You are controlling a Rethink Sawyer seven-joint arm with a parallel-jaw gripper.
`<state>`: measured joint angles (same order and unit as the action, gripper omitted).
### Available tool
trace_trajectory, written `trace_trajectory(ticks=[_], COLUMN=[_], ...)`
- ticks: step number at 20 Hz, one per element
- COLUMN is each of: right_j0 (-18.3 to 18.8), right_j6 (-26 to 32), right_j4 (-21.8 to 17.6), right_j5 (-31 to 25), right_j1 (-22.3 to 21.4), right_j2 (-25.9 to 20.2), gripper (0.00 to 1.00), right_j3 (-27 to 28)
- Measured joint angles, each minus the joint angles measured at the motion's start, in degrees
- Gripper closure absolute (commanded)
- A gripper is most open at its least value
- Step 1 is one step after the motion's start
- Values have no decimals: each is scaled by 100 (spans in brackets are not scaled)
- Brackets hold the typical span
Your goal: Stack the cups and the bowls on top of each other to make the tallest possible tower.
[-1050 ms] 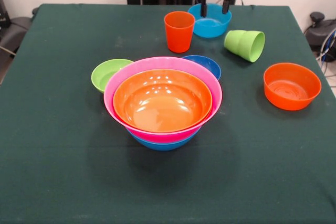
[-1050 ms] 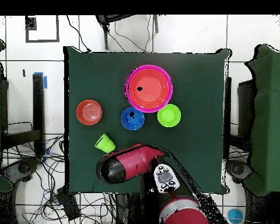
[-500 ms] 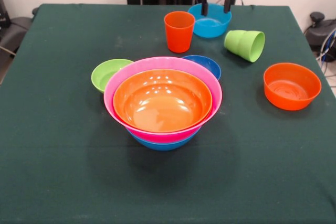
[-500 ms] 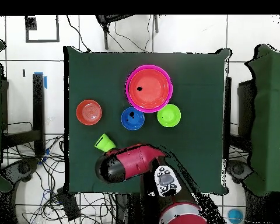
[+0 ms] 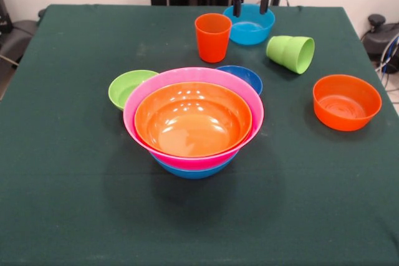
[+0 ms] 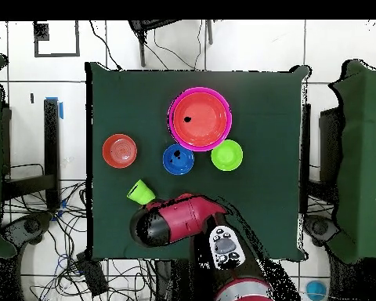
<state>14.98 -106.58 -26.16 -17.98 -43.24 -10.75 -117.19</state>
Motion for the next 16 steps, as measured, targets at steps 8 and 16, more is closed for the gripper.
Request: trace_trajectory(ticks=[8, 16], right_j0=[5, 293], right_j6=[0, 0], right_j4=[1, -2], right_j5=[50, 147], right_j1=[-52, -42], right_j2=[63, 77], gripper=[0, 0], right_j3=[-88, -298])
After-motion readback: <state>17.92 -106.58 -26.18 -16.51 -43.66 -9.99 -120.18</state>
